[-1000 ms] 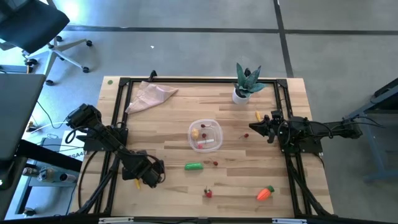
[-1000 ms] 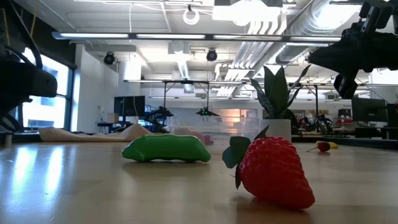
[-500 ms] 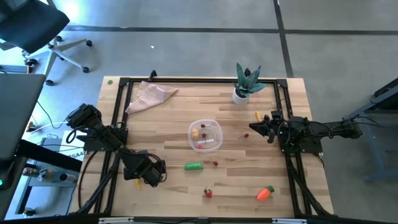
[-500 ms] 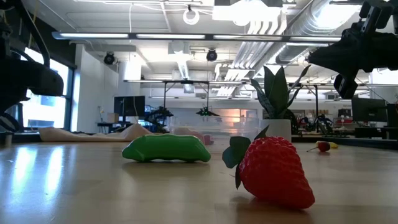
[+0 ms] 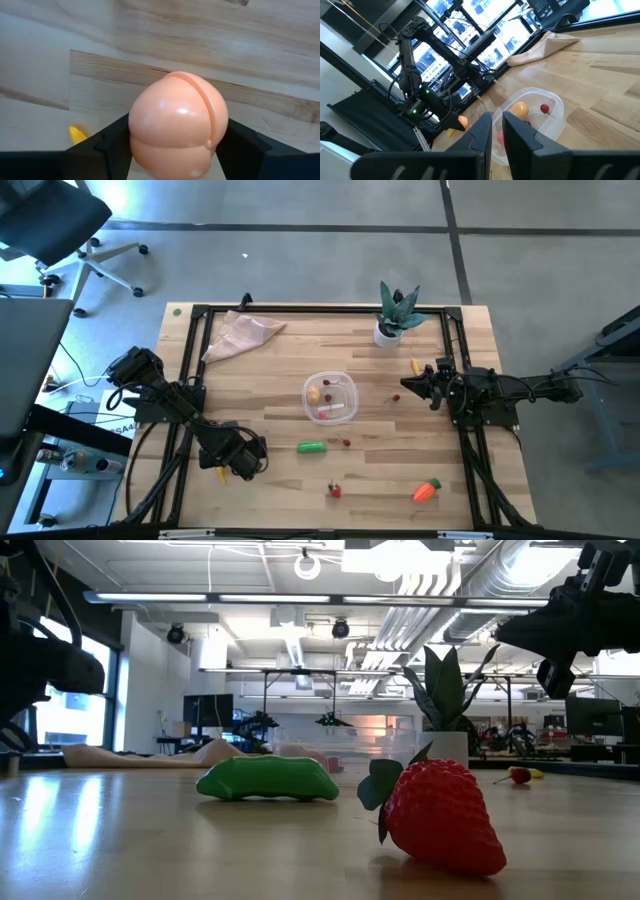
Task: Pick and placing Produce into tupperware
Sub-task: Put the orange peach into the transparent bin
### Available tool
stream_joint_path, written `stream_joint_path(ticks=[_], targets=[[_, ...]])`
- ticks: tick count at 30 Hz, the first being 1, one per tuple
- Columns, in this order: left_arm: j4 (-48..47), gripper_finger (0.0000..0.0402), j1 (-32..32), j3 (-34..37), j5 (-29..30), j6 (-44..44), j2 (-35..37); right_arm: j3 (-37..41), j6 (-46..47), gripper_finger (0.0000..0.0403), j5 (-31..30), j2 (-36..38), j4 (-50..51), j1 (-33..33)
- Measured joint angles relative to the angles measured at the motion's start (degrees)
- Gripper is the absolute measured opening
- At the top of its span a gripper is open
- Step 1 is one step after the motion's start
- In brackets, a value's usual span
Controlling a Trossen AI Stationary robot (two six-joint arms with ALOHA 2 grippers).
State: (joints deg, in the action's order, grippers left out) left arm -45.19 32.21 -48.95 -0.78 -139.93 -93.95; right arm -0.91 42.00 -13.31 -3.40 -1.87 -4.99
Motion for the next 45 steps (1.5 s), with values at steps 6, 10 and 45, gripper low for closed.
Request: stream_joint_path(ticks=[6,10,45], targets=[[-0.22,0.0221,0.00,0.00,0.28,-0.01,0.00,0.00,0.00,0.0036,0.01,0.00,0.00,0.00],[-0.20,0.0221,0.00,0.00,0.72,0.00,0.00,0.00,0.00,0.0036,0.01,0.00,0.00,0.00],[-16.16,0.0227,-33.77,-34.97,11.06,45.25,-3.91,0.00,0.00,0.0036,-0.01,-0.02,0.02,0.00]])
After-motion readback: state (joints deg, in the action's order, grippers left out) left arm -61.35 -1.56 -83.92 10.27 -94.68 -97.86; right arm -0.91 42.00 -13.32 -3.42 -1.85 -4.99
